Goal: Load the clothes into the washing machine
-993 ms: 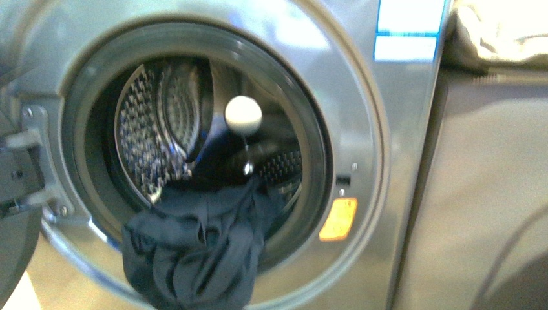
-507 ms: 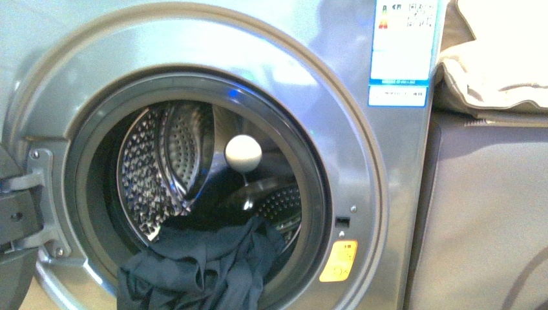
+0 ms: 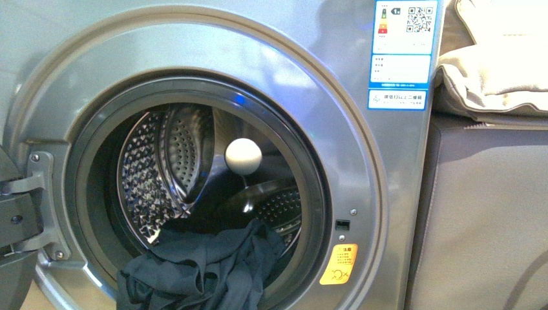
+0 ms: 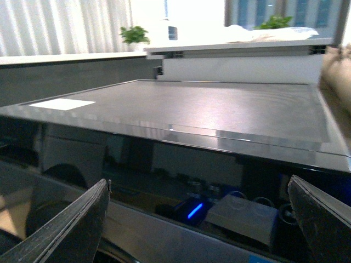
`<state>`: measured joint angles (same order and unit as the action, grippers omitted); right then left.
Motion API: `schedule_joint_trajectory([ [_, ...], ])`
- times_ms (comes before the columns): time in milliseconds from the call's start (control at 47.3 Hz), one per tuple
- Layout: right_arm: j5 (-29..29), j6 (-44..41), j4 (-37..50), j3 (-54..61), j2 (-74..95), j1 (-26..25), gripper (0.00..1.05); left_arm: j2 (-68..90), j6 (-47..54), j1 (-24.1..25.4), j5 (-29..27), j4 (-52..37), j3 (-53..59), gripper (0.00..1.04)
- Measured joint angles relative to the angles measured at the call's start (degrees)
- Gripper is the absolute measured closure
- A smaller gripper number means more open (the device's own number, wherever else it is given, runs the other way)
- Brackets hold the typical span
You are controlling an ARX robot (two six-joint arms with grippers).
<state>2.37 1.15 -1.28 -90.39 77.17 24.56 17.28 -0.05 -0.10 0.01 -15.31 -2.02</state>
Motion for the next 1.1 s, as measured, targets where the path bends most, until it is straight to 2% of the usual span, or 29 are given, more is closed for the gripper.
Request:
schedule_joint_trajectory([
  [85,1.2,0.8,0.1,3.1,-2.7,-0.3,0.08,-1.3,0.0,0.0,0.0,-0.5,1.5,1.01],
  [359,-0.7,1.7,1.6,19.9,-18.3,-4.2,0.08,-5.5,0.0,0.0,0.0,3.3,1.5,1.01],
  [486,-3.6,3.6,2.0,31.3,-28.5,-9.5,0.08,-7.9,0.0,0.0,0.0,5.7,1.5,1.01],
  [549,-4.6,4.5,2.4,37.3,-33.9,-12.2,0.08,-14.4,0.0,0.0,0.0,14.1,1.5,1.01],
  [655,-7.2,7.7,2.3,47.8,-44.4,-17.1,0.08,-17.0,0.0,0.0,0.0,15.2,1.5,1.01],
  [718,-5.6,8.6,1.9,53.8,-50.5,-17.8,0.08,-17.1,0.0,0.0,0.0,15.3,1.5,1.01],
  [782,-2.3,8.7,1.3,58.9,-55.8,-15.7,0.08,-17.1,0.0,0.0,0.0,15.3,1.5,1.01],
  [845,7.1,5.2,-4.1,60.8,-57.9,-11.6,0.18,-17.1,0.0,0.0,0.0,15.3,1.5,1.01],
  [887,10.1,2.4,-5.5,64.6,-59.7,-10.8,0.28,-17.1,0.0,0.0,0.0,15.3,1.5,1.01],
  [1099,4.9,-0.5,-3.4,73.4,-64.6,-15.9,0.65,-17.1,0.0,0.0,0.0,15.3,1.5,1.01],
])
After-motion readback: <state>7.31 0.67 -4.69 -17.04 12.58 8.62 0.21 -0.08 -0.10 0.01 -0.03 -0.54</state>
